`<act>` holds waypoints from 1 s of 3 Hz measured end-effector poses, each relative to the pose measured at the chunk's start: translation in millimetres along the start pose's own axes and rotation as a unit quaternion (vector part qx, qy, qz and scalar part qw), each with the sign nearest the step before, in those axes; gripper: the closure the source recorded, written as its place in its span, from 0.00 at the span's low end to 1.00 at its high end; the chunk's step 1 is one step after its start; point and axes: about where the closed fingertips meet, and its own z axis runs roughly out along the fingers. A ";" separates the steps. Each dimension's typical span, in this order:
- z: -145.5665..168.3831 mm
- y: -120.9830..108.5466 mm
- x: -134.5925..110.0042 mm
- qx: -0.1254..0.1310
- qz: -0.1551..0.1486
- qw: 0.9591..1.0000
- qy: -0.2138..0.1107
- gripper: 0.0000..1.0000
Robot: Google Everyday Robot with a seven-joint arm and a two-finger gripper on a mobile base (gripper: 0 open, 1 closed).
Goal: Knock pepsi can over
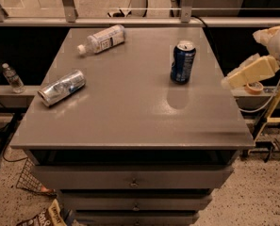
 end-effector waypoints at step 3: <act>76.7 -28.8 7.0 -0.004 0.059 0.993 -0.104 0.00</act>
Offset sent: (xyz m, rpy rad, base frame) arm 0.0789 0.0081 -0.0521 0.2710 -0.0734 -0.0158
